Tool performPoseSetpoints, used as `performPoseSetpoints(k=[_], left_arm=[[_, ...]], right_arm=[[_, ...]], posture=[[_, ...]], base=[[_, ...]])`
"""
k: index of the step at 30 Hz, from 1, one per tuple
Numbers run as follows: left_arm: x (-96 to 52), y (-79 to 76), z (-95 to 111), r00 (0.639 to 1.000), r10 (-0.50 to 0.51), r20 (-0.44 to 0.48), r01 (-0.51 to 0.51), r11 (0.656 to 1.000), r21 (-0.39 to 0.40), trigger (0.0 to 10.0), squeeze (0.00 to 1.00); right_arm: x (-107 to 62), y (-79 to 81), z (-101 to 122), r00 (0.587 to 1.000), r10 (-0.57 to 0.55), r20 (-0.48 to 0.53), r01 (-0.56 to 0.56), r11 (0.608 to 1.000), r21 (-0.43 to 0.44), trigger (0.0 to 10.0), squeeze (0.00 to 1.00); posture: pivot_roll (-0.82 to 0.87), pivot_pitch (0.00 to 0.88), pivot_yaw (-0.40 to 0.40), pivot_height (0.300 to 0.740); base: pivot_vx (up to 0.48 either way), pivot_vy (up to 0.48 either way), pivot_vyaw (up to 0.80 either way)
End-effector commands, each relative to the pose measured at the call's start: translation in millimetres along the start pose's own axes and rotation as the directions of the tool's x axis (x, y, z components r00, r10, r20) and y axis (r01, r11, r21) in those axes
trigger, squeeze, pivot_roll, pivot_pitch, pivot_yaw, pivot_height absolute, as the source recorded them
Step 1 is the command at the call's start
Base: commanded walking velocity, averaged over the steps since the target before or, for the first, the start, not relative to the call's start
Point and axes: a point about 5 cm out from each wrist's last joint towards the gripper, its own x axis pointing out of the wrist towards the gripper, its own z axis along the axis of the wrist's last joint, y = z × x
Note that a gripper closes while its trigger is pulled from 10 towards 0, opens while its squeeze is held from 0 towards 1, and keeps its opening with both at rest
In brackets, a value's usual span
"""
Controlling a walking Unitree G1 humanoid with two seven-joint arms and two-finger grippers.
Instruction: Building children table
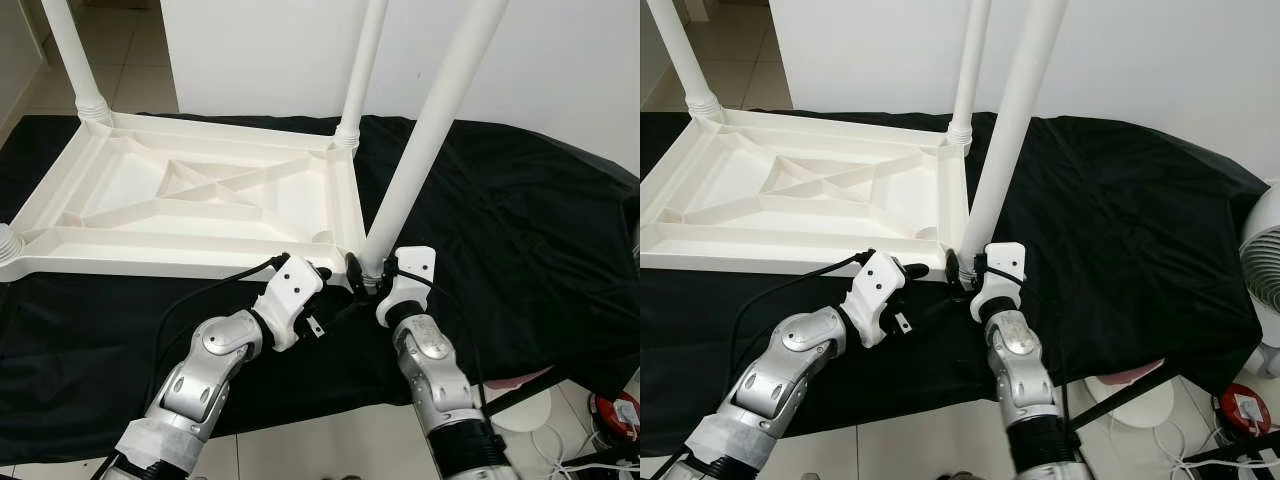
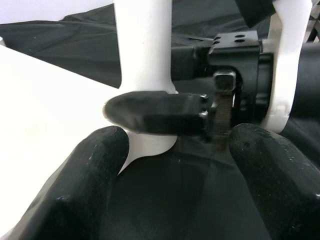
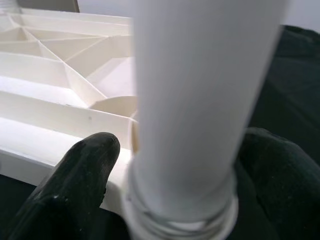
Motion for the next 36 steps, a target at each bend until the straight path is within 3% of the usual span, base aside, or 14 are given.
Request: performPoseSetpoints(k=[1, 9, 13, 20, 21, 23, 24, 25, 35, 36], left_arm=[[1.9, -0.1, 0, 1.0, 0.023, -0.005, -0.023, 1.0, 0.001, 10.0, 0.0], [3.2, 1.6, 1, 1.0, 0.021, -0.001, -0.021, 1.0, 0.004, 10.0, 0.0], [3.8, 2.3, 2, 1.0, 0.023, 0.002, -0.023, 1.0, 0.008, 10.0, 0.0], [2.1, 3.5, 3, 0.999, 0.033, 0.002, -0.033, 0.999, 0.011, 10.0, 0.0], [1.7, 3.9, 3, 0.999, 0.036, 0.002, -0.036, 0.999, 0.012, 10.0, 0.0], [1.7, 3.9, 3, 0.999, 0.036, 0.002, -0.036, 0.999, 0.012, 10.0, 0.0], [1.4, 4.0, 3, 0.999, 0.039, 0.001, -0.039, 0.999, 0.013, 10.0, 0.0], [0.9, 4.1, 2, 0.999, 0.043, 0.001, -0.043, 0.999, 0.012, 10.0, 0.0], [-0.2, 4.3, 2, 0.999, 0.048, -0.001, -0.048, 0.999, 0.011, 10.0, 0.0], [-0.2, 4.1, 2, 0.999, 0.046, 0.0, -0.046, 0.999, 0.011, 10.0, 0.0]], right_arm=[[1.9, -7.7, 1, 0.998, 0.058, 0.009, -0.057, 0.998, -0.021, 10.0, 0.0], [19.6, -20.2, 13, 0.975, 0.222, -0.008, -0.222, 0.97, -0.099, 10.0, 0.0], [32.7, -16.1, 16, 0.949, 0.312, -0.043, -0.315, 0.94, -0.128, 10.0, 0.0], [41.2, -6.7, 10, 0.909, 0.403, -0.109, -0.416, 0.898, -0.147, 10.0, 0.0], [42.5, -4.9, 8, 0.898, 0.423, -0.121, -0.438, 0.887, -0.144, 5.0, 0.0], [42.5, -4.9, 8, 0.898, 0.423, -0.121, -0.438, 0.887, -0.144, 5.0, 0.0], [43.5, -4.6, 7, 0.891, 0.434, -0.134, -0.45, 0.883, -0.131, 1.3, 0.0], [43.5, -4.5, 4, 0.883, 0.446, -0.149, -0.464, 0.877, -0.124, 0.0, 0.0], [41.2, -11.4, -3, 0.874, 0.459, -0.16, -0.476, 0.874, -0.099, 0.0, 0.0], [41.1, -12.5, -3, 0.883, 0.444, -0.154, -0.46, 0.883, -0.095, 5.5, 0.0]], posture=[[0.08, 0.054, -0.096, 0.74], [0.08, 0.048, -0.094, 0.74], [0.09, 0.046, -0.095, 0.74], [0.1, 0.044, -0.098, 0.74], [0.11, 0.044, -0.102, 0.74], [0.11, 0.044, -0.102, 0.74], [0.11, 0.044, -0.102, 0.74], [0.11, 0.044, -0.102, 0.74], [0.11, 0.046, -0.103, 0.74], [0.11, 0.046, -0.102, 0.74]], base=[[0.0, 0.0, 0.0], [0.0, 0.0, 0.0], [0.0, 0.0, 0.0], [0.0, 0.0, 0.0], [0.0, 0.0, 0.0], [0.0, 0.0, 0.0], [0.0, 0.0, 0.0], [0.0, 0.0, 0.0], [0.0, 0.0, 0.0], [0.0, 0.0, 0.0]])
